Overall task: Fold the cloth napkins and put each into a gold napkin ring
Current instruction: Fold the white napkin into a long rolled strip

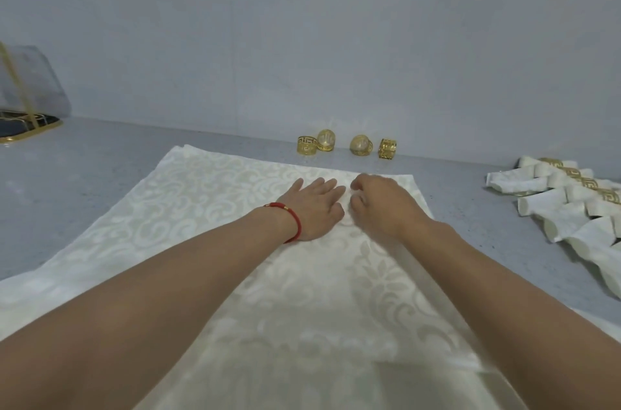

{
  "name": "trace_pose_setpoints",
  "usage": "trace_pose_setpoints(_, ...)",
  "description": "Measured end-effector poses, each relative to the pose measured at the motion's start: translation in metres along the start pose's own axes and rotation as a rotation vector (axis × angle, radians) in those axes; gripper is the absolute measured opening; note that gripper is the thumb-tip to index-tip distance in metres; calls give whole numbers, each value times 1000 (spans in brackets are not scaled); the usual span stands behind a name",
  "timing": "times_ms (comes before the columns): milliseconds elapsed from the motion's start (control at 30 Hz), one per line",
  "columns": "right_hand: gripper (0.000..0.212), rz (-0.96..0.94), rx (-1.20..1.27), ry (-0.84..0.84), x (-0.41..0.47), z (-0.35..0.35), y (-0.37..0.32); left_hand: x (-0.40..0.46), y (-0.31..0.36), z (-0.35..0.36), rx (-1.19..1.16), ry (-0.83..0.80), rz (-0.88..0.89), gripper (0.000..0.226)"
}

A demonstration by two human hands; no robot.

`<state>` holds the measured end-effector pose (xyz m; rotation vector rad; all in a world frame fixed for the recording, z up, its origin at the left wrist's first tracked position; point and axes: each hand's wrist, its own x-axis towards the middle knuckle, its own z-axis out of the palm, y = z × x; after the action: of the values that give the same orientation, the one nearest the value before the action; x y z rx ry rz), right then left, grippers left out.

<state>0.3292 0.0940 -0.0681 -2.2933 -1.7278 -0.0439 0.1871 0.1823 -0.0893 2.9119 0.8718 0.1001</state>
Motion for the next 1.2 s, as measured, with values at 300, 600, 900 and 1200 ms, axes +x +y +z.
trace_pose_setpoints(300, 23, 151, -9, 109, 68, 28, -3, 6, -4, 4, -73, 14, -31, 58)
trace_pose_setpoints(600, 18, 85, 190, 247, 65, 21, 1, 7, -18, -19, -655, -15, -179, 78)
trace_pose_setpoints(900, 26, -116, 47, 265, 49, 15, 8, 41, -9, -29, -433, 227, -340, 26)
trace_pose_setpoints(1200, 24, -82, 214, 135, 41, 8, 16, 47, -8, -21, -379, 321, -408, 11)
